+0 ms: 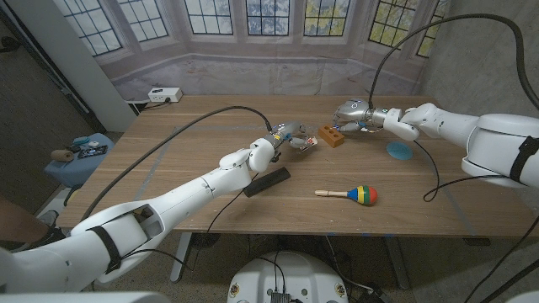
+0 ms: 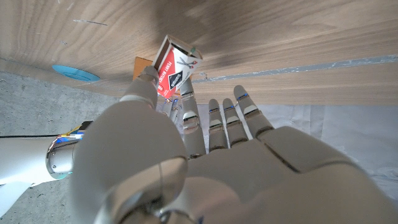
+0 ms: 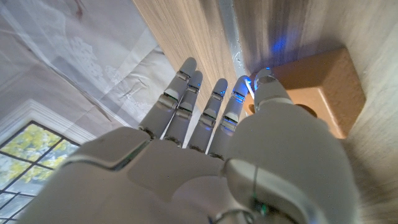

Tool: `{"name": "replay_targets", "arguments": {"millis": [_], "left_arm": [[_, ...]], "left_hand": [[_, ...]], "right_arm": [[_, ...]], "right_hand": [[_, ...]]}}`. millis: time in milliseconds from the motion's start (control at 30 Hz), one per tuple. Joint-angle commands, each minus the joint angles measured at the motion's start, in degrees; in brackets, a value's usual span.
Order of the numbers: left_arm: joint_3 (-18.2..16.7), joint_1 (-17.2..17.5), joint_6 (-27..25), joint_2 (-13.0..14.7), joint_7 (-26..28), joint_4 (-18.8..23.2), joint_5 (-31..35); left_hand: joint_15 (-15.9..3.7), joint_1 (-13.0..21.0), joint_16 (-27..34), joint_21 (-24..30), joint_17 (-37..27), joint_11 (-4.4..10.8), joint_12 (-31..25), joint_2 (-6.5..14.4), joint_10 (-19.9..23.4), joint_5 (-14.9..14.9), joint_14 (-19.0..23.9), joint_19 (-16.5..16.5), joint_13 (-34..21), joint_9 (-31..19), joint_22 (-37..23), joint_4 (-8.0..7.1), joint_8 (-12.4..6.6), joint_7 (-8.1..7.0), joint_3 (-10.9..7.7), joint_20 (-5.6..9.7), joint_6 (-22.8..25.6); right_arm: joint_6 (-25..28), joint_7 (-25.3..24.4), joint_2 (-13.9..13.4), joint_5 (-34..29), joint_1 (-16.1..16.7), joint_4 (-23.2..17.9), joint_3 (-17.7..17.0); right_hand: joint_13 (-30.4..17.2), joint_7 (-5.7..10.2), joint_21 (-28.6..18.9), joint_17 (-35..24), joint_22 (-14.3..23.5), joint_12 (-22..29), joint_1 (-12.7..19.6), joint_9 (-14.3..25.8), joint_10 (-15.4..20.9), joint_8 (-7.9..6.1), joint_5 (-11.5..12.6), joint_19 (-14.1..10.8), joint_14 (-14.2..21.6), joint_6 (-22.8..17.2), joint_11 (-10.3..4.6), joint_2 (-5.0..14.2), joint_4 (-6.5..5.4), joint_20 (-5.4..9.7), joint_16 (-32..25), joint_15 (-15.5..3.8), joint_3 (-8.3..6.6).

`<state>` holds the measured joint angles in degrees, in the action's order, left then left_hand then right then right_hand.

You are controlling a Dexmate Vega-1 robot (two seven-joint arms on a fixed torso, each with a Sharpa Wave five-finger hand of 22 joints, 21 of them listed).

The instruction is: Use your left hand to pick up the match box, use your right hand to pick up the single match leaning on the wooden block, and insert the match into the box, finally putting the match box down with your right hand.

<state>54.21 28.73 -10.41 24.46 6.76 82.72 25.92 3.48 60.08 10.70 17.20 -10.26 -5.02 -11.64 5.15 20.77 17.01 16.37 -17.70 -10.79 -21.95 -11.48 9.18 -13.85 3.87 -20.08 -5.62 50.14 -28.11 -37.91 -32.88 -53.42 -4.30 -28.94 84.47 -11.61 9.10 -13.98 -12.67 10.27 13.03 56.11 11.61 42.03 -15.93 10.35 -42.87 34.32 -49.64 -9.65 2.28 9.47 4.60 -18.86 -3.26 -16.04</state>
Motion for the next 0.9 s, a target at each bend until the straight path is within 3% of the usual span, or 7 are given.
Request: {"name": "replay_targets", "arguments": {"millis": [33, 567, 900], "left_arm": [[-0.04, 0.53, -0.14, 0.28, 0.05, 0.81, 0.0], [-0.1, 0.92, -0.89, 0.28, 0.06, 1.38, 0.14], [0.06, 0.62, -0.24, -0.14, 0.08, 0.47, -0.17]], "left_hand": [[-0.23, -0.29, 0.07, 0.55, -0.15, 0.1, 0.03, 0.18, 0.26, 0.54, 0.32, -0.25, -0.18, -0.35, -0.16, -0.09, -0.4, -0.31, -0.48, 0.35, 0.53], [-0.3, -0.32, 0.08, 0.57, -0.16, 0.29, 0.04, 0.16, 0.26, 0.54, 0.33, -0.25, -0.18, -0.56, -0.16, -0.08, -0.51, -0.35, -0.58, 0.36, 0.67], [-0.23, -0.31, 0.08, 0.57, -0.16, 0.19, 0.04, 0.14, 0.28, 0.54, 0.32, -0.2, -0.18, -0.66, -0.16, -0.07, -0.56, -0.44, -0.63, 0.31, 0.75]], "right_arm": [[0.67, 2.53, -3.66, -1.93, 1.74, -6.87, -3.99], [-1.0, 0.7, -0.93, -3.91, 0.83, -2.21, -4.18], [-0.9, 0.79, -1.17, -3.86, 0.68, -2.55, -3.74]], "right_hand": [[-0.07, 0.01, -0.19, -0.09, 0.14, 0.03, 0.76, 0.09, 0.53, -0.13, 0.42, -0.54, 0.38, -0.21, -0.25, 0.32, -0.13, 4.07, -0.28, -9.59, 0.11], [-0.12, 0.13, -0.15, -0.17, 0.15, -0.02, 1.3, 0.16, 0.91, -0.19, 0.43, -0.67, 0.63, -0.68, -0.33, 0.6, -0.21, 4.2, -0.3, -9.62, 0.33], [-0.14, 0.02, -0.12, -0.2, 0.15, -0.07, 1.78, 0.22, 1.14, -0.39, 0.44, -0.75, 0.79, -1.38, -0.26, 0.76, -0.18, 4.22, -0.29, -9.73, 0.43]]}}
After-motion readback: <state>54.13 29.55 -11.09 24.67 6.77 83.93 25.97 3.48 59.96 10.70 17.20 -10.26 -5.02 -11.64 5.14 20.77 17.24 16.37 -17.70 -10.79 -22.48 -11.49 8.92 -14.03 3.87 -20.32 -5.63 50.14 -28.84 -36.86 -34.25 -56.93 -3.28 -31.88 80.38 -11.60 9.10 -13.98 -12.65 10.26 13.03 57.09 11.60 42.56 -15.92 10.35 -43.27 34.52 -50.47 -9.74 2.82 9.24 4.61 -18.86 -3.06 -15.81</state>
